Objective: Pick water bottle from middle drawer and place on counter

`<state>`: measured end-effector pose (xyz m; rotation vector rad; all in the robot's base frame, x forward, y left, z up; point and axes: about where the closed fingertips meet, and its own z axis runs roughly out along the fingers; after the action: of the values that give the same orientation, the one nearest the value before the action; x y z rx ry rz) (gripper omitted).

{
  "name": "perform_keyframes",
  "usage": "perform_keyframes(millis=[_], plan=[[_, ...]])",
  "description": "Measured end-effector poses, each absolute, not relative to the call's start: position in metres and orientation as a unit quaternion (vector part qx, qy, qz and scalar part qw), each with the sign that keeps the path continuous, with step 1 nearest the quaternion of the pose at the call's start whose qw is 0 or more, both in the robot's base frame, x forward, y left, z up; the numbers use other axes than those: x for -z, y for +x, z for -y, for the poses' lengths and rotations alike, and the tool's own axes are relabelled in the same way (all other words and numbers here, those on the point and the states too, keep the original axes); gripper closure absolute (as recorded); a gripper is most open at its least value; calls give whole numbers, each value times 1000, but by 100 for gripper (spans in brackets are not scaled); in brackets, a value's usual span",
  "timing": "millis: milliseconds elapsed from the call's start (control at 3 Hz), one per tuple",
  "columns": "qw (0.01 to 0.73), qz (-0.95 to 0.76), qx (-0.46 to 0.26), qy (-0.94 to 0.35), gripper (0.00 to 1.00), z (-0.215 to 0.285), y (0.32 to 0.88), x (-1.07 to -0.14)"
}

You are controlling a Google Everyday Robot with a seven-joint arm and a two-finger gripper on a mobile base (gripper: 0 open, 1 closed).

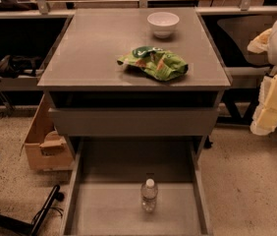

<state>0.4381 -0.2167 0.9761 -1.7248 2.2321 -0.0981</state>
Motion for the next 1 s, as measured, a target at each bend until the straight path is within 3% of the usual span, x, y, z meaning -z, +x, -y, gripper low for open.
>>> perform_keyframes(millis=[667, 1000], plan=[[196, -782, 4, -592, 0, 219, 439, -957], [235, -774, -70, -584, 0, 223, 431, -882]])
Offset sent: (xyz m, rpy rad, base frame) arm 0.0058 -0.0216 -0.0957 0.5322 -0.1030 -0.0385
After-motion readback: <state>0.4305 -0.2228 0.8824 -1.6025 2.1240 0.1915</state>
